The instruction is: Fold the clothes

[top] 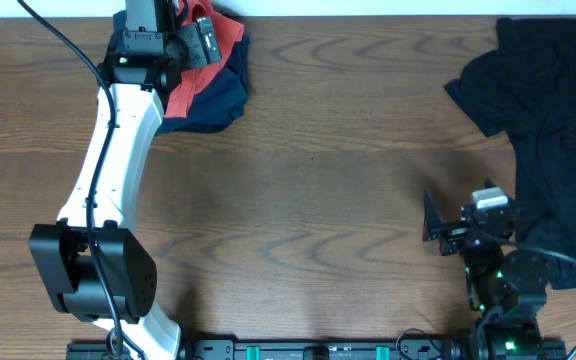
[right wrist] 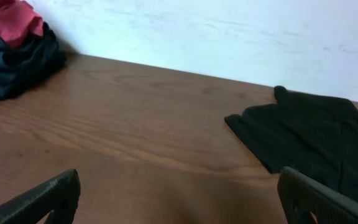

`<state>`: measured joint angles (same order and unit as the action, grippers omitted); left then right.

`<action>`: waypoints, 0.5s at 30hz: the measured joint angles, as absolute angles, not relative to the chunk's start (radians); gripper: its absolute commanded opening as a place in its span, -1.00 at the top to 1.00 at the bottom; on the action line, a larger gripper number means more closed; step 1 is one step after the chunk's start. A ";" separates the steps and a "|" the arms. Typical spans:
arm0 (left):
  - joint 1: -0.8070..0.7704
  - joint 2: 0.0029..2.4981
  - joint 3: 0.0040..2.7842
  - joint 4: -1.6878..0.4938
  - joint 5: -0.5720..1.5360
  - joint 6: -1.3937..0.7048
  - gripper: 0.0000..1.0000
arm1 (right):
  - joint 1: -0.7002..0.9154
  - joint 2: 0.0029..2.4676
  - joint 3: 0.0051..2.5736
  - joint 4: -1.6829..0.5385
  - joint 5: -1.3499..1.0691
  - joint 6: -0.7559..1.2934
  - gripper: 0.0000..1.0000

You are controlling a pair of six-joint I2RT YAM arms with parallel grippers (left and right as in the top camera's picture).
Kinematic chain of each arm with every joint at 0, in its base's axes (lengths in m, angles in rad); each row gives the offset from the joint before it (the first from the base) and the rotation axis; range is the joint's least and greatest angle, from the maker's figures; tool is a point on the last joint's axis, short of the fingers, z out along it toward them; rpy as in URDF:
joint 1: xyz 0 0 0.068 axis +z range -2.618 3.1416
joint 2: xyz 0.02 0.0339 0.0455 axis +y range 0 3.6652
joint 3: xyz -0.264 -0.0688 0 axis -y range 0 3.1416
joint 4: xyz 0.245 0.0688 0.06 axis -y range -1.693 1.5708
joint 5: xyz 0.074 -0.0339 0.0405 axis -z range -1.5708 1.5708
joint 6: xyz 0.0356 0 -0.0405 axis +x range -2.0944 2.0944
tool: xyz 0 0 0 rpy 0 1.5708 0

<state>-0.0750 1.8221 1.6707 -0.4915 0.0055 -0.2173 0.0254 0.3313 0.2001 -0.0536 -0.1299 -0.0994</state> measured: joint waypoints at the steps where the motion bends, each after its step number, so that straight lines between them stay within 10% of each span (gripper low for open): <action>1: -0.075 1.822 1.671 -0.492 0.005 -0.217 -0.96 | 0.025 0.317 0.190 -0.051 -0.130 -0.099 -0.99; 15: -0.075 1.822 1.671 -0.491 0.006 -0.217 -0.96 | 0.025 0.183 0.007 0.112 -0.146 -0.099 -0.99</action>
<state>-0.0750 1.8221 1.6707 -0.4911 0.0055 -0.2173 0.0254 0.1829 0.0071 0.1123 -0.1459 -0.0994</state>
